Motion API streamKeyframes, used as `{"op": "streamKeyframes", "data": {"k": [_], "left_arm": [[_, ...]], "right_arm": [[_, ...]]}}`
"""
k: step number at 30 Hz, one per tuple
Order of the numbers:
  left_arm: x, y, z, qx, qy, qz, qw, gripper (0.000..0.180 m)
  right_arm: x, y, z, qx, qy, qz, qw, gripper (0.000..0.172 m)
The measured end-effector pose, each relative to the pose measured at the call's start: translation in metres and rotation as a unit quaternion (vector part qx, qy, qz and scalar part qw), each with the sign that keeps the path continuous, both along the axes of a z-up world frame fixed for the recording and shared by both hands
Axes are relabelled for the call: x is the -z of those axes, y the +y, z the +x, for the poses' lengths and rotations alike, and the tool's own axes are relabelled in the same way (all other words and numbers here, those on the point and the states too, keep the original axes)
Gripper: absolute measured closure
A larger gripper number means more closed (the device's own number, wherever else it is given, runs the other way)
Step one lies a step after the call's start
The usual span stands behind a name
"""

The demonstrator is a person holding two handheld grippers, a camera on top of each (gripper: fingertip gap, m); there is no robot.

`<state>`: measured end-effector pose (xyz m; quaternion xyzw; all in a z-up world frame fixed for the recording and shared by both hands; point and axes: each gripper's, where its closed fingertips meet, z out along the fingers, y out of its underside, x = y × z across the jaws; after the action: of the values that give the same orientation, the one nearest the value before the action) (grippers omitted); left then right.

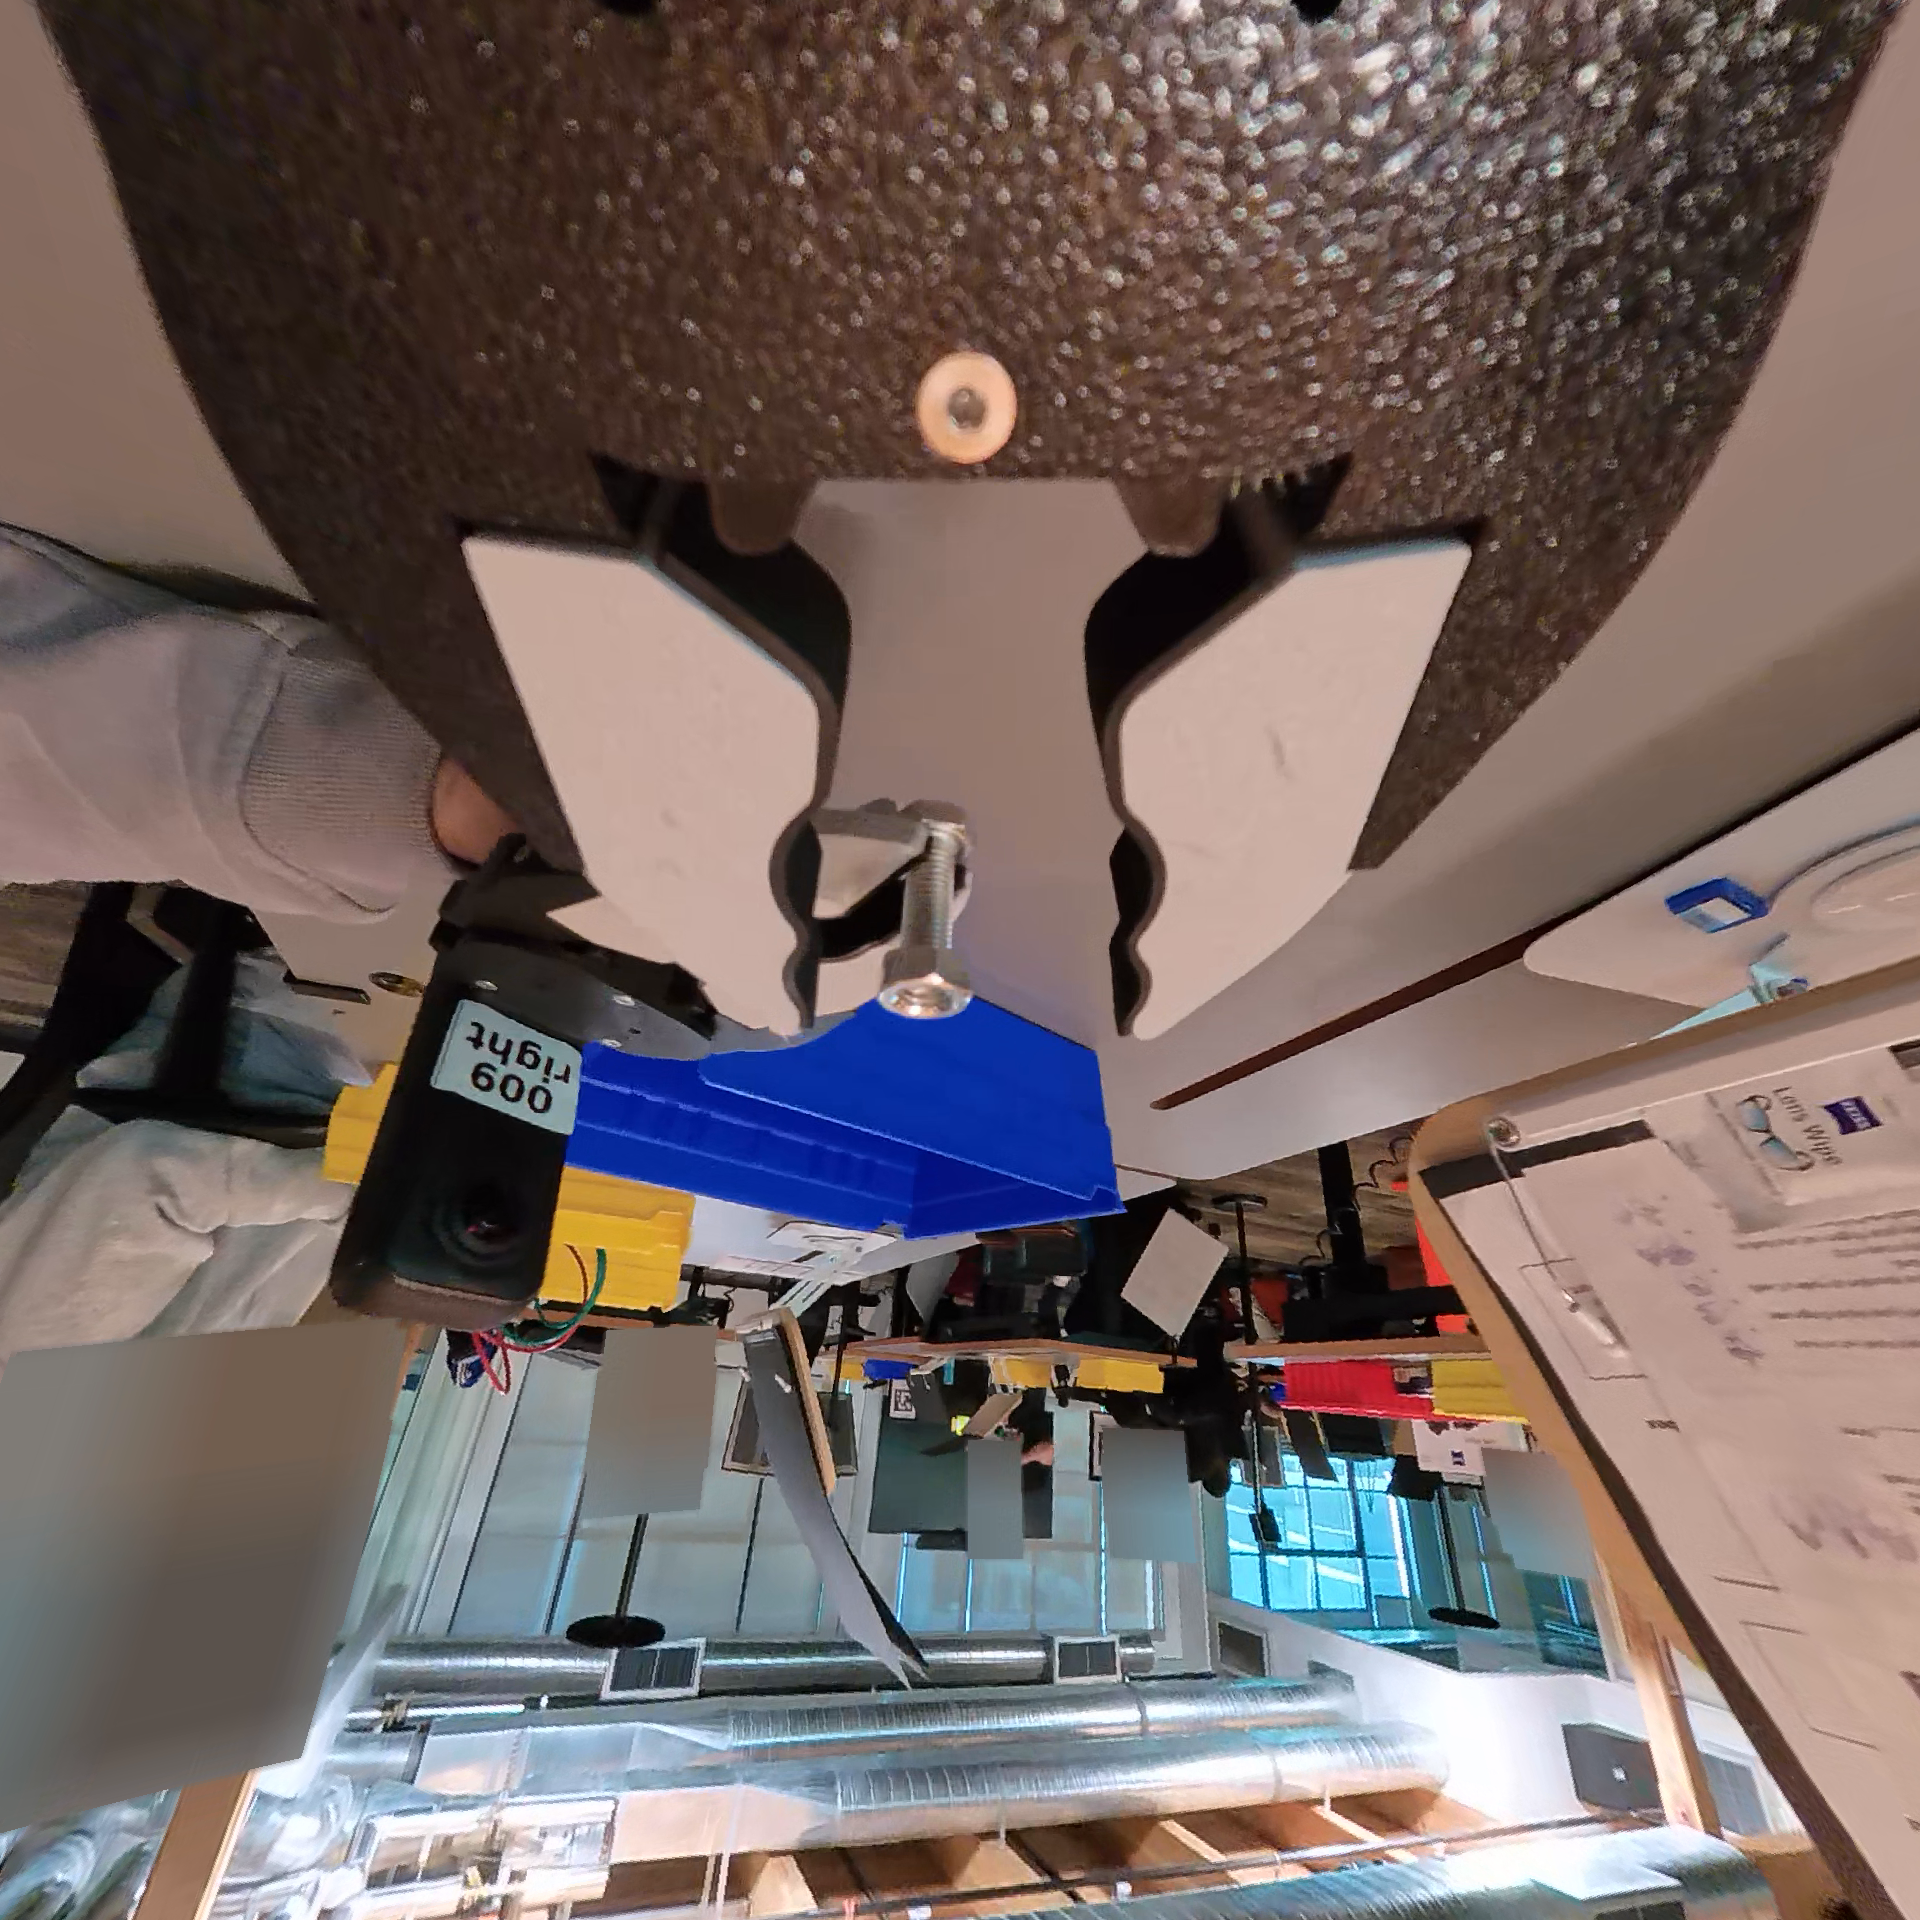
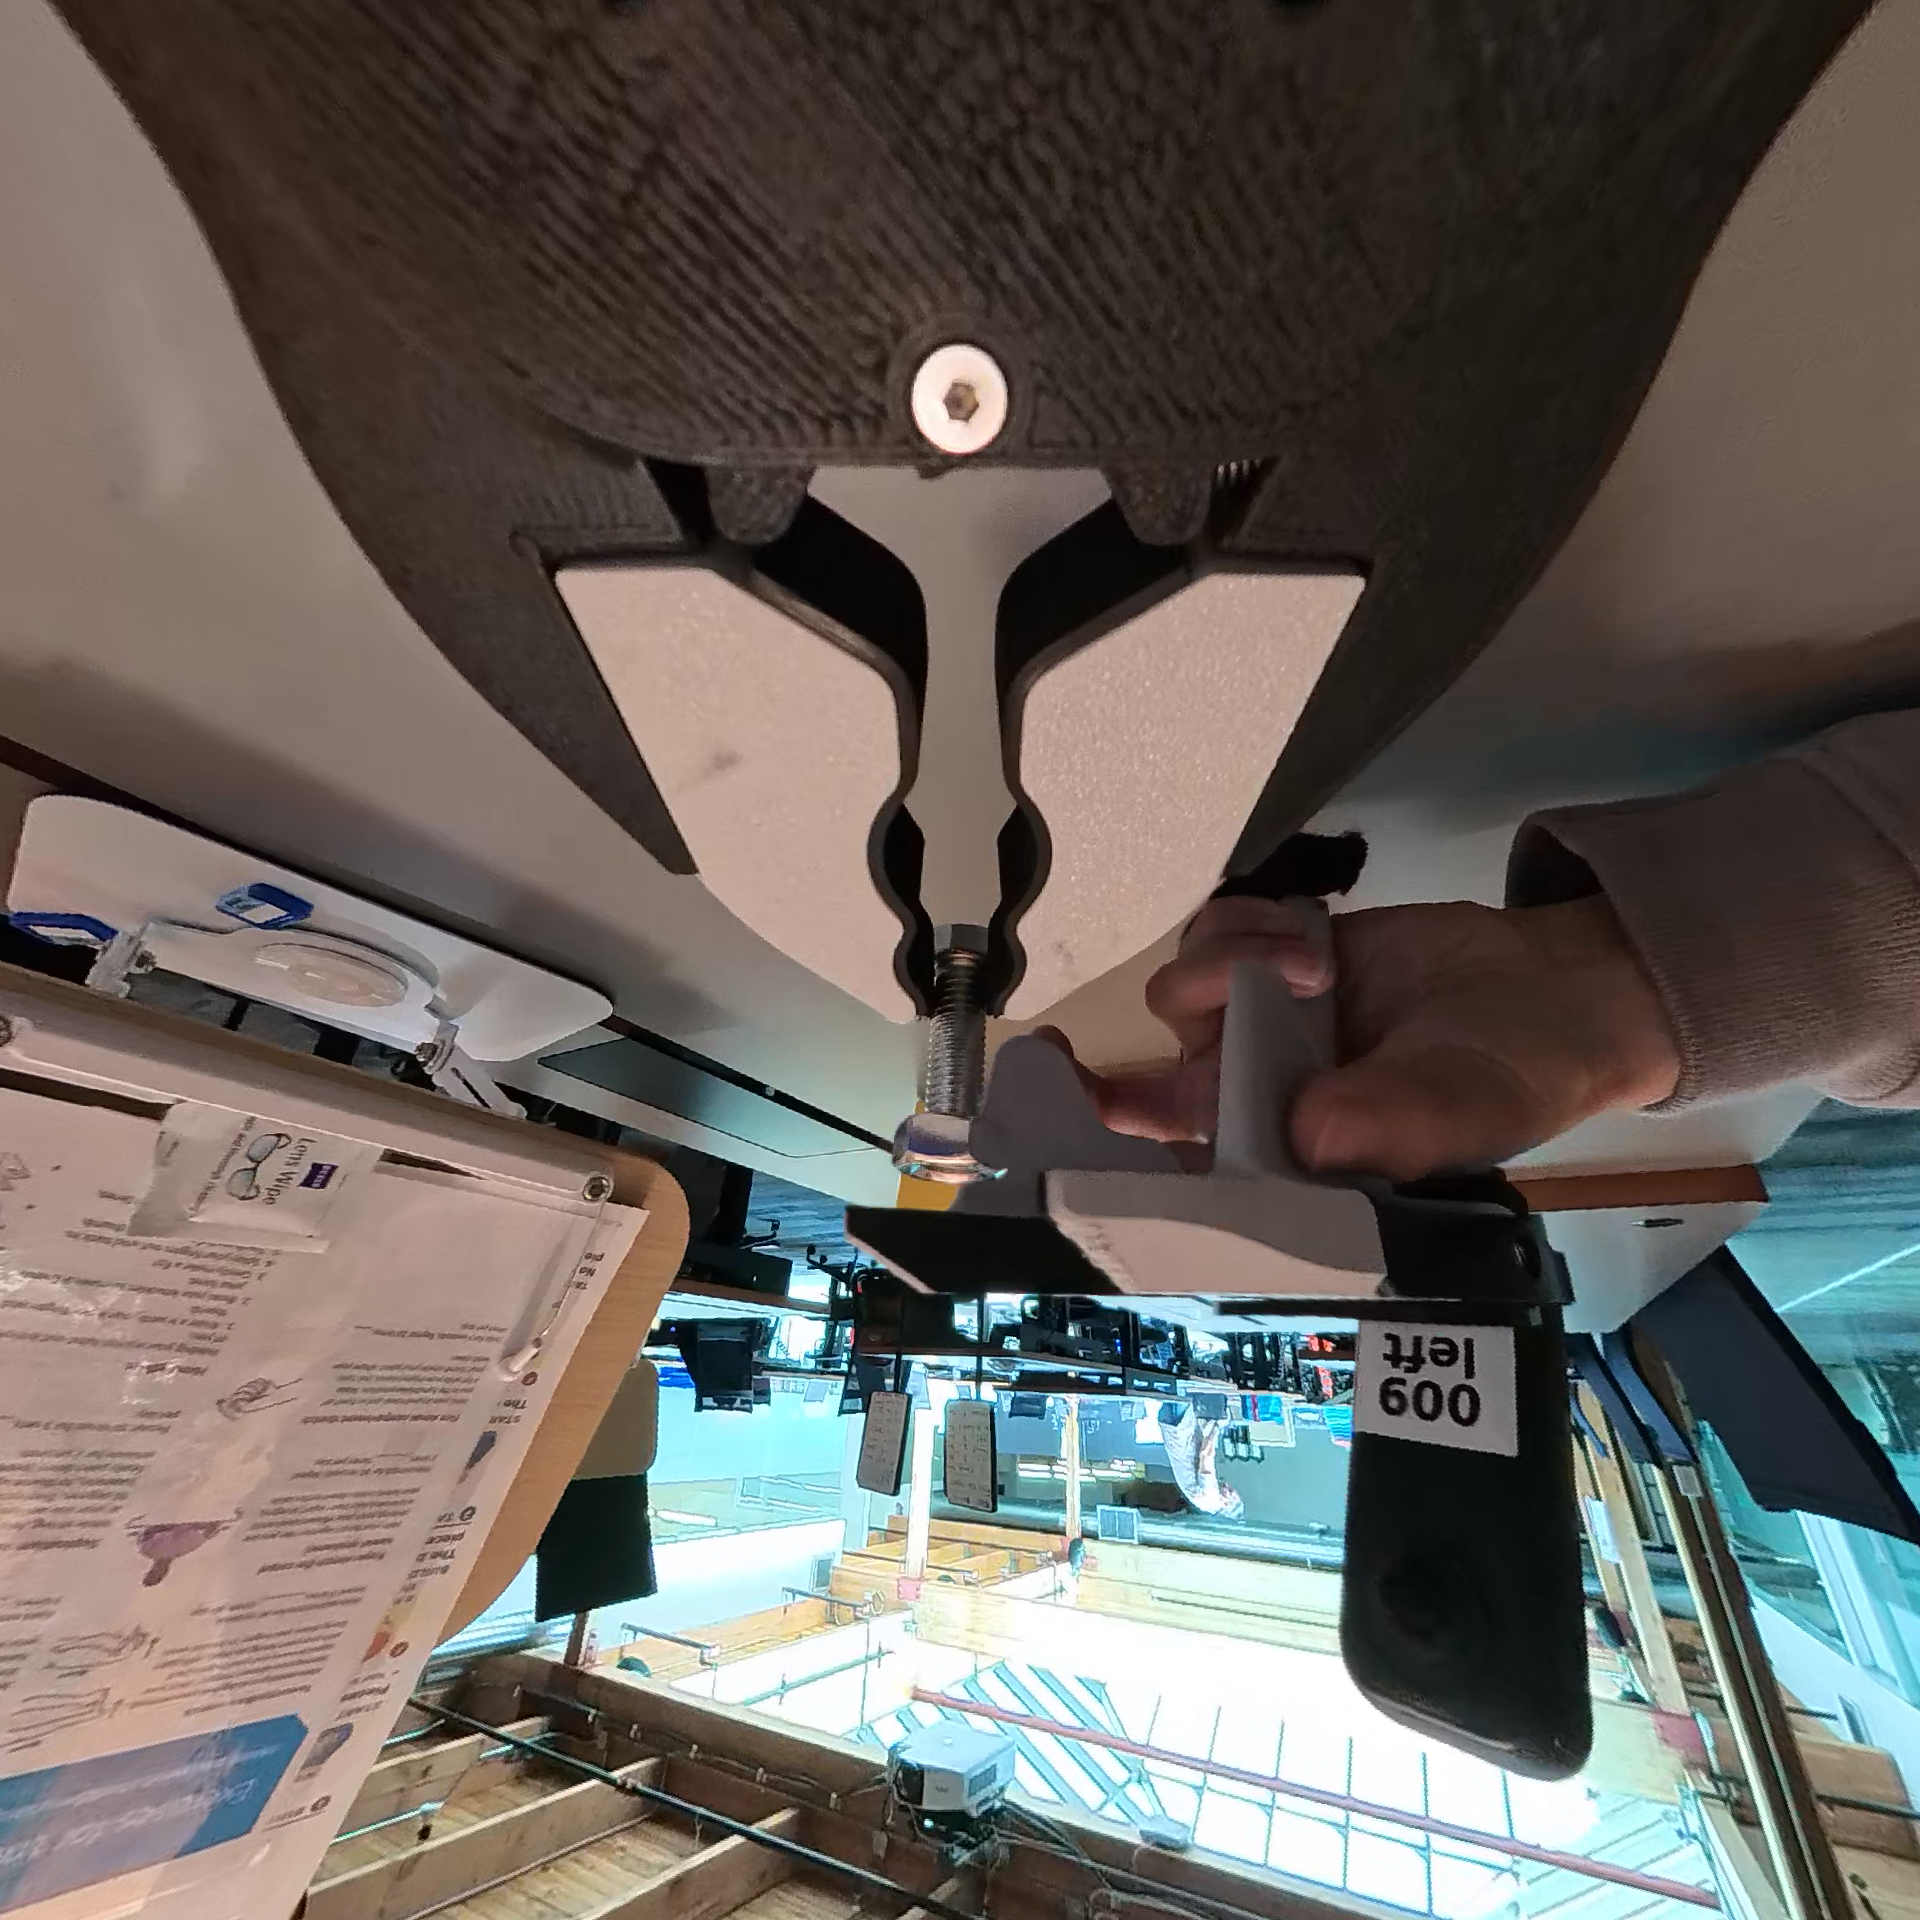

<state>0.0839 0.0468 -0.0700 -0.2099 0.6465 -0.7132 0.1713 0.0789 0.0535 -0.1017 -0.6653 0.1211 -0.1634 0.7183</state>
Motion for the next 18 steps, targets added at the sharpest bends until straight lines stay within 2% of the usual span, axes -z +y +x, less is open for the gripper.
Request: {"op": "streamKeyframes", "data": {"k": [6,11,15,18], "left_arm": [[0.002,0.009,0.008,-0.028,0.011,-0.005,1.000,0.128],[0.009,0.022,0.017,-0.056,0.010,0.023,0.998,0.128],[-0.002,0.016,0.010,-0.027,0.017,-0.022,0.999,0.127],[0.001,0.003,0.005,-0.012,0.018,-0.018,1.000,0.126]], "right_arm": [[-0.002,0.000,-0.001,-0.001,0.001,0.007,1.000,0.163],[-0.004,-0.004,0.002,0.003,0.007,0.017,1.000,0.163],[-0.004,-0.004,0.001,0.003,0.004,0.015,1.000,0.163],[-0.002,-0.001,0.000,0.001,0.002,0.008,1.000,0.163]]}}
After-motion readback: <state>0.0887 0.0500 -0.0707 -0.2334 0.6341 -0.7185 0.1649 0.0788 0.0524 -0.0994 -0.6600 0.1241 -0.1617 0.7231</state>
